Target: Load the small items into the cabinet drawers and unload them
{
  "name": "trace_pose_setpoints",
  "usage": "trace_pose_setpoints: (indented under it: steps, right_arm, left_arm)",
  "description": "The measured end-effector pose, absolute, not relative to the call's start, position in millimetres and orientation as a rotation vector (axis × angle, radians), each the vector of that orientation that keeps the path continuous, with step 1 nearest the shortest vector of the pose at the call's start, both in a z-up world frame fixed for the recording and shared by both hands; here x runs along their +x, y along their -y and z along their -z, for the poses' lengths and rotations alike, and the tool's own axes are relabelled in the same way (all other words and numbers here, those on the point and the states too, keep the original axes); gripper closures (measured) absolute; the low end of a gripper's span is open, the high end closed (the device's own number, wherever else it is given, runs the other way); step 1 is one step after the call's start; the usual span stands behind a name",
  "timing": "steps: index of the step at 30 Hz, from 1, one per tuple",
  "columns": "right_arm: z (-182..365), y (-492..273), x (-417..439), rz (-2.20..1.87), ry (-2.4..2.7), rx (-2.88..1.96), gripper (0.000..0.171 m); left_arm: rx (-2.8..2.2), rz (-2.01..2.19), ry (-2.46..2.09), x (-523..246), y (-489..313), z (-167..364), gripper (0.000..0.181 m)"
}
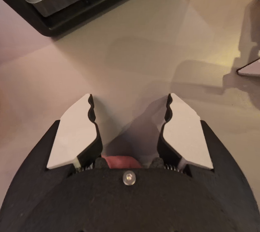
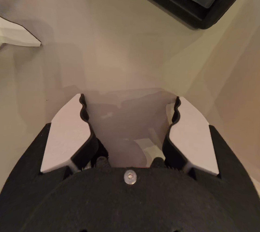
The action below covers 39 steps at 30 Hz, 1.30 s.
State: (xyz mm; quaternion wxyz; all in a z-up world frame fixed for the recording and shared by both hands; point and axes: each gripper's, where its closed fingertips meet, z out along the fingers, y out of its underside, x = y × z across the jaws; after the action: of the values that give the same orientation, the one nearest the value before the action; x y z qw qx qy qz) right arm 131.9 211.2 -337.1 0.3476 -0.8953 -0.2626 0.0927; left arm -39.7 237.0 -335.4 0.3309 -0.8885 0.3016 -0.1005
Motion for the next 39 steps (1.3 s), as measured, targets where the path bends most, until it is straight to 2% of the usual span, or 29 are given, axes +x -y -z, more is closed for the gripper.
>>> trace_pose_setpoints:
  steps: [7,13,20,25,33,39]
  right_arm:
    - [336.9,-206.5,129.7,-0.279,0.780,-2.293,0.056]
    - [343.0,-211.6,145.3,-0.225,0.673,-2.363,0.026]
    - [342.9,-211.4,145.1,-0.225,0.674,-2.363,0.026]
    - [342.9,-211.4,145.1,-0.225,0.674,-2.362,0.026]
    - [342.8,-211.5,145.0,-0.226,0.674,-2.362,0.026]
    - [342.8,-211.6,145.0,-0.226,0.674,-2.362,0.026]
  left_arm:
    - [-2.339,0.256,-0.753,-48.0,-232.1,335.3,0.095]
    - [-2.283,0.201,-0.758,-52.4,-225.9,332.1,0.100]
    - [-2.231,0.094,-0.733,-62.9,-222.5,328.1,0.101]
    - [-2.330,0.266,-0.678,-59.7,-217.8,334.8,0.099]
    - [-2.308,0.218,-0.690,-60.5,-217.7,333.6,0.095]
    - [-2.279,0.162,-0.696,-59.1,-214.9,331.2,0.099]
